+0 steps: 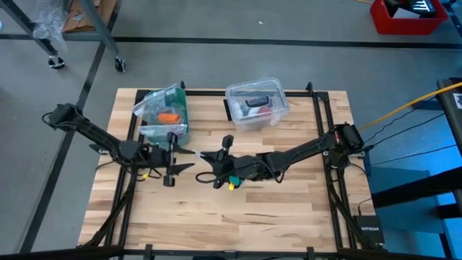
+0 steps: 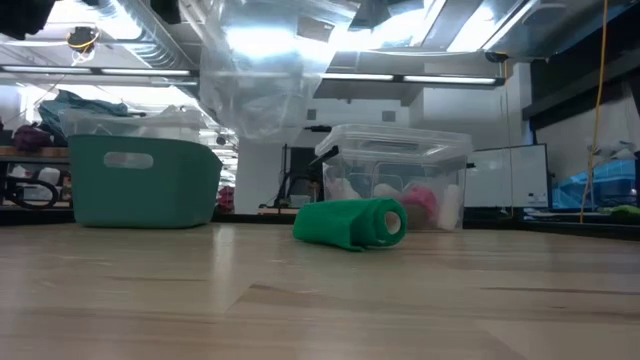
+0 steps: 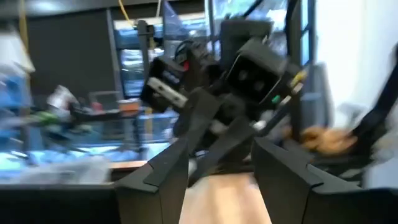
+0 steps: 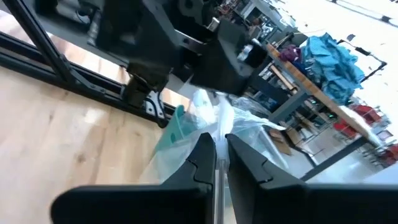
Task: Roll bandage
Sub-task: Open the transparent zip bag
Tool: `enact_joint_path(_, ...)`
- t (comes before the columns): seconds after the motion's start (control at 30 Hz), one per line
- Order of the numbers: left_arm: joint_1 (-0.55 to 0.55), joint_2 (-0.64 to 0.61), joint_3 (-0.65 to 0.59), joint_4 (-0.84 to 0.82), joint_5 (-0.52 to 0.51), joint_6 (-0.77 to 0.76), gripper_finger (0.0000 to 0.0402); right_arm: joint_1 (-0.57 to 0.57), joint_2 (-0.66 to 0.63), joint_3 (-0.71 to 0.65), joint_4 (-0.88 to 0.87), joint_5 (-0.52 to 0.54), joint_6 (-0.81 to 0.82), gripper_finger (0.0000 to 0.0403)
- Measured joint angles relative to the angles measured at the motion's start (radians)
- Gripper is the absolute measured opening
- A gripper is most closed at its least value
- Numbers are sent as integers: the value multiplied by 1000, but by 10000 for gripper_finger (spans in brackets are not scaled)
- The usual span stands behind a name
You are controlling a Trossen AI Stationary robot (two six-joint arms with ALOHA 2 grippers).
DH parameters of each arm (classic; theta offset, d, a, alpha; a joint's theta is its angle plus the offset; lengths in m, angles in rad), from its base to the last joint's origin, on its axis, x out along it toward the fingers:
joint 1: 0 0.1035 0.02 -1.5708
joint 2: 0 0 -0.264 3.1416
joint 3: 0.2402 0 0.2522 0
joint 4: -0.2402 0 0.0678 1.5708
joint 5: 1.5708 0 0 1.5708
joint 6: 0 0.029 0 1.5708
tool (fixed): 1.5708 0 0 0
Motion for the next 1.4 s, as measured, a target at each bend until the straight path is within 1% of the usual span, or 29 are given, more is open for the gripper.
enact_joint_path(0.1, 0, -1, 0, -14, -35, 107, 168, 0, 0, 0, -15, -7, 29, 23)
enact_joint_path(0.2, 0, -1, 0, -32, -63, 157, 169, 0, 0, 0, -14, -20, 55, 23)
enact_joint_path(0.33, 2, 0, 0, -45, -88, 163, 169, 0, 0, 0, -12, -60, 60, 23)
enact_joint_path(0.53, 1, 0, 0, -86, -87, 123, 164, 0, 0, 0, -7, -65, 86, 27)
enact_joint_path(0.63, 2, 0, 0, -93, -88, 101, 147, 0, 0, 0, -6, -91, 87, 28)
enact_joint_path(0.77, 1, 0, 0, -98, -84, 94, 111, 0, 0, 0, -4, -96, 87, 23)
enact_joint_path(1.03, 1, 0, 0, -103, -63, 90, 11, 0, -2, 1, -4, -96, 87, 25)
enact_joint_path(1.2, 1, 0, 0, -76, -64, 47, 3, 0, -3, 2, -1, -93, 87, 24)
enact_joint_path(1.4, 1, 1, -1, -25, -68, 37, 1, 0, -4, 4, -2, -47, 87, 25)
